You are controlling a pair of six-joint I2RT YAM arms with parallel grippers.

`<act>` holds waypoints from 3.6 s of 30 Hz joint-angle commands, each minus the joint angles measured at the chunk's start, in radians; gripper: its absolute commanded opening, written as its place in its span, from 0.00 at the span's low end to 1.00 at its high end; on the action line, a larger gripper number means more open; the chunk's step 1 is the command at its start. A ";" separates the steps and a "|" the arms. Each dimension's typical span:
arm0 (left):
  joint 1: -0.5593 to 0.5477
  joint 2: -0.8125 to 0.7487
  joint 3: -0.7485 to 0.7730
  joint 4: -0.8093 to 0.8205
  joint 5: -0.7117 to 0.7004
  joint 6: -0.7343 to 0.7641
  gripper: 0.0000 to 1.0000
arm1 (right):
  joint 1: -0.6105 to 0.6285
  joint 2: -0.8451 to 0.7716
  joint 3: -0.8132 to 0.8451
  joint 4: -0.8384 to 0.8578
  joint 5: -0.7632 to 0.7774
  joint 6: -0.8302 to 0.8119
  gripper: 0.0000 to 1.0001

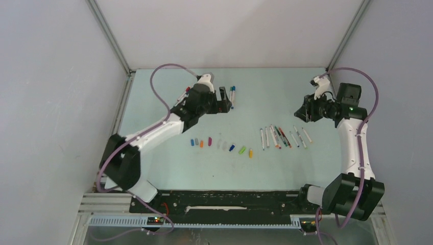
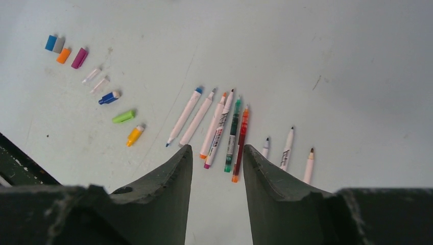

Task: Open the pen caps
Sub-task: Place the pen at the center of the board, then pick up the pen from the center of the board.

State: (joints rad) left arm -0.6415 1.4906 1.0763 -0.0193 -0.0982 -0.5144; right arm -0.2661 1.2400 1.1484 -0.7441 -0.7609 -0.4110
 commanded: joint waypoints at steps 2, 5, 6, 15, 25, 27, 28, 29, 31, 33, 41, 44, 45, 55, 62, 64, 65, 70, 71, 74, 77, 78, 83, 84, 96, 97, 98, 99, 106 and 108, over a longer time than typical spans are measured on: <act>0.063 0.219 0.324 -0.279 0.117 0.013 0.92 | 0.012 0.009 -0.009 0.031 -0.034 0.013 0.43; 0.069 0.292 0.397 -0.319 0.103 0.039 0.92 | 0.035 0.018 -0.010 0.031 -0.018 0.014 0.43; 0.071 0.297 0.404 -0.321 0.102 0.043 0.91 | 0.044 0.023 -0.009 0.031 -0.015 0.014 0.43; 0.103 0.018 0.229 -0.281 0.034 0.126 0.91 | 0.272 0.126 0.001 0.144 0.101 0.136 0.41; 0.311 -0.473 0.008 -0.458 0.056 0.244 0.99 | 0.551 0.538 0.395 0.152 0.356 0.537 0.39; 0.318 -0.531 -0.016 -0.499 -0.013 0.313 1.00 | 0.587 0.640 0.508 0.126 0.401 0.617 0.40; 0.317 -0.560 -0.043 -0.499 -0.057 0.333 1.00 | 0.601 0.681 0.573 0.122 0.428 0.648 0.40; 0.318 -0.595 -0.081 -0.482 -0.092 0.344 1.00 | 0.616 0.723 0.618 0.121 0.459 0.682 0.41; 0.318 -0.661 -0.160 -0.423 -0.129 0.359 1.00 | 0.645 0.796 0.702 0.116 0.524 0.717 0.42; 0.319 -0.706 -0.215 -0.380 -0.150 0.372 1.00 | 0.668 0.870 0.800 0.088 0.594 0.744 0.45; 0.322 -0.745 -0.234 -0.376 -0.224 0.410 1.00 | 0.690 1.163 1.129 -0.008 0.699 0.784 0.47; 0.324 -0.745 -0.236 -0.376 -0.220 0.412 1.00 | 0.690 1.208 1.167 -0.012 0.710 0.775 0.45; 0.325 -0.744 -0.236 -0.376 -0.218 0.412 1.00 | 0.690 1.219 1.176 -0.013 0.710 0.771 0.44; 0.330 -0.738 -0.236 -0.373 -0.208 0.408 1.00 | 0.696 1.309 1.243 -0.014 0.717 0.734 0.41; 0.332 -0.730 -0.236 -0.372 -0.203 0.410 1.00 | 0.699 1.344 1.263 -0.008 0.740 0.726 0.39; 0.333 -0.730 -0.236 -0.371 -0.204 0.409 1.00 | 0.699 1.350 1.264 -0.008 0.741 0.725 0.39; 0.334 -0.729 -0.236 -0.371 -0.202 0.409 1.00 | 0.698 1.353 1.265 -0.008 0.743 0.725 0.39; 0.338 -0.724 -0.236 -0.370 -0.198 0.407 1.00 | 0.699 1.368 1.264 -0.009 0.736 0.718 0.37; 0.338 -0.724 -0.236 -0.370 -0.197 0.407 1.00 | 0.699 1.373 1.264 -0.010 0.737 0.716 0.37; 0.339 -0.723 -0.236 -0.370 -0.198 0.407 1.00 | 0.700 1.377 1.258 -0.014 0.743 0.710 0.34; 0.341 -0.723 -0.236 -0.370 -0.198 0.407 1.00 | 0.699 1.371 1.236 -0.015 0.750 0.699 0.31; 0.341 -0.723 -0.236 -0.370 -0.196 0.407 1.00 | 0.699 1.365 1.226 -0.015 0.752 0.697 0.31; 0.340 -0.725 -0.236 -0.370 -0.192 0.406 1.00 | 0.698 1.346 1.184 -0.015 0.759 0.684 0.31; 0.340 -0.726 -0.236 -0.371 -0.193 0.406 1.00 | 0.698 1.340 1.176 -0.014 0.758 0.682 0.31; 0.341 -0.736 -0.237 -0.372 -0.186 0.404 1.00 | 0.690 1.243 1.025 0.019 0.761 0.655 0.28; 0.340 -0.738 -0.237 -0.372 -0.186 0.404 1.00 | 0.691 1.230 1.010 0.021 0.761 0.650 0.25; 0.341 -0.740 -0.237 -0.373 -0.186 0.404 1.00 | 0.688 1.221 0.994 0.021 0.761 0.644 0.22; 0.341 -0.741 -0.238 -0.373 -0.186 0.404 1.00 | 0.687 1.210 0.979 0.022 0.761 0.638 0.19; 0.341 -0.747 -0.241 -0.374 -0.179 0.401 1.00 | 0.663 1.142 0.866 0.022 0.781 0.582 0.00; 0.341 -0.748 -0.240 -0.372 -0.177 0.401 1.00 | 0.656 1.127 0.837 0.028 0.786 0.561 0.00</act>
State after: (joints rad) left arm -0.3084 0.7601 0.8574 -0.4286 -0.2836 -0.1295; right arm 0.4107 2.4218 2.0415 -0.6792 -0.0105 0.2092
